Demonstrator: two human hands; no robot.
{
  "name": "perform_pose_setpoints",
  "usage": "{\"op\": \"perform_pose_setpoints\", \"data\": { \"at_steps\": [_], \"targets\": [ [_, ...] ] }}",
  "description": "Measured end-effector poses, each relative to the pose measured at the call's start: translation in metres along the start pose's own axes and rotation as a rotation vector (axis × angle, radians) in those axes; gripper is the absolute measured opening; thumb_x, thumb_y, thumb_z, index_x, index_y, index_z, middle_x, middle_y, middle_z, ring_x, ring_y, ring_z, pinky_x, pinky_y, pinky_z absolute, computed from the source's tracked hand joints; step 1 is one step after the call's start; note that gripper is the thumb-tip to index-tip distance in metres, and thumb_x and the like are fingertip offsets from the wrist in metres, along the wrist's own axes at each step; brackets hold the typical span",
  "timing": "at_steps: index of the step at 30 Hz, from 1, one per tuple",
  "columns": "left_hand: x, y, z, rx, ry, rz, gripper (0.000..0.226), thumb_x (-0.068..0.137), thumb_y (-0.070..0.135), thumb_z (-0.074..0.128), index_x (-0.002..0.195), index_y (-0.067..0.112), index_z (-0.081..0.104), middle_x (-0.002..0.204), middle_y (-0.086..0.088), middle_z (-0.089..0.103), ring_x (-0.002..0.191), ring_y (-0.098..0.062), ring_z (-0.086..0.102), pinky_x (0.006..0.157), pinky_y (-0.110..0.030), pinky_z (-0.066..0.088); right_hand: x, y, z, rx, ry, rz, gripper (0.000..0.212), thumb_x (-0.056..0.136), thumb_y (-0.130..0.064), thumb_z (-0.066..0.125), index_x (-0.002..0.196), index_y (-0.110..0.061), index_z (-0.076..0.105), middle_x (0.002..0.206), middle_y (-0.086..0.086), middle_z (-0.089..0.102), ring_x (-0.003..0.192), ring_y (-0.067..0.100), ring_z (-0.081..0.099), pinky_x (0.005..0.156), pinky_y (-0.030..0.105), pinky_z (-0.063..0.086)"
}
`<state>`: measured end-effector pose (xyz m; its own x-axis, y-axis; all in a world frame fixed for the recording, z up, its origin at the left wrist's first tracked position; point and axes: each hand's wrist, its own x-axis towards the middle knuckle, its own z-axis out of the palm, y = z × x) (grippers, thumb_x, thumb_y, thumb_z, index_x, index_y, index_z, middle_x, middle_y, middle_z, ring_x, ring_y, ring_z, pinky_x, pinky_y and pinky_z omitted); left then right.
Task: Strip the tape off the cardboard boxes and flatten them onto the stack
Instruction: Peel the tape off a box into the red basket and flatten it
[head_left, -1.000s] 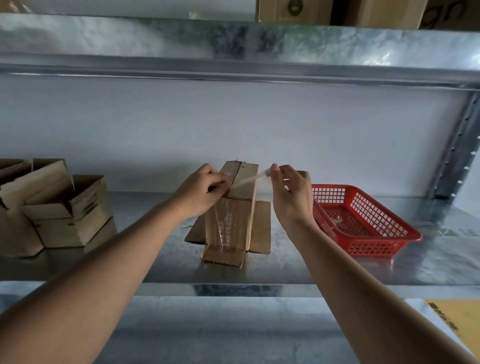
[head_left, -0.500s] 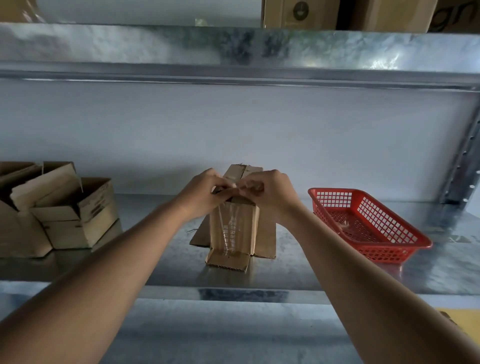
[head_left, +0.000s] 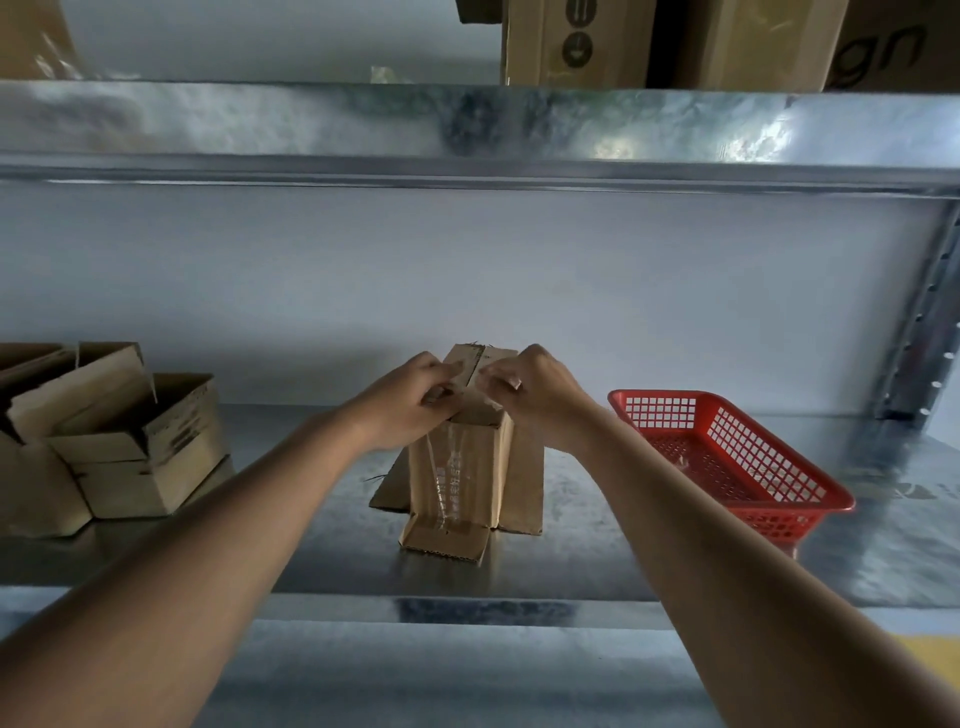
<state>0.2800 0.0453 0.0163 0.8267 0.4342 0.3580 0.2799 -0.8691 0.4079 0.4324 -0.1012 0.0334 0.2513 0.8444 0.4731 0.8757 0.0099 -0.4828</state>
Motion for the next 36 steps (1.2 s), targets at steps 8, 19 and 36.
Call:
{"op": "perform_pose_setpoints", "data": {
  "at_steps": [8,19,36],
  "targets": [
    [-0.003,-0.003,0.004,-0.031,-0.034,-0.025,0.071,0.107,0.036,0.05,0.164,0.044,0.009,0.102,0.017,0.04,0.105,-0.017,0.046,0.103,-0.04,0.042,0.012,0.001,0.011,0.062,-0.132,0.104,0.041,0.095,-0.034,0.039,0.059,-0.032,0.059,0.081,0.003,0.04,0.081,0.021,0.039,0.075,0.035,0.033],
    [-0.007,-0.004,0.01,-0.231,-0.099,-0.066,0.086,0.109,0.03,0.046,0.158,0.043,-0.024,0.157,0.013,0.042,0.142,-0.004,0.039,0.118,-0.026,0.03,0.018,0.001,0.006,0.123,0.223,-0.082,0.014,0.077,-0.016,0.09,0.09,-0.018,0.084,0.075,-0.014,0.072,0.07,-0.007,0.066,0.069,0.009,0.049],
    [-0.005,-0.007,0.008,-0.247,-0.16,-0.187,0.085,0.107,0.038,0.049,0.162,0.036,-0.016,0.164,0.016,0.029,0.151,-0.006,0.029,0.12,-0.029,0.024,0.026,0.0,0.014,-0.087,-0.011,-0.158,0.033,0.092,-0.008,0.067,0.107,-0.035,0.079,0.094,-0.009,0.077,0.087,0.011,0.071,0.081,0.03,0.058]
  ]
}}
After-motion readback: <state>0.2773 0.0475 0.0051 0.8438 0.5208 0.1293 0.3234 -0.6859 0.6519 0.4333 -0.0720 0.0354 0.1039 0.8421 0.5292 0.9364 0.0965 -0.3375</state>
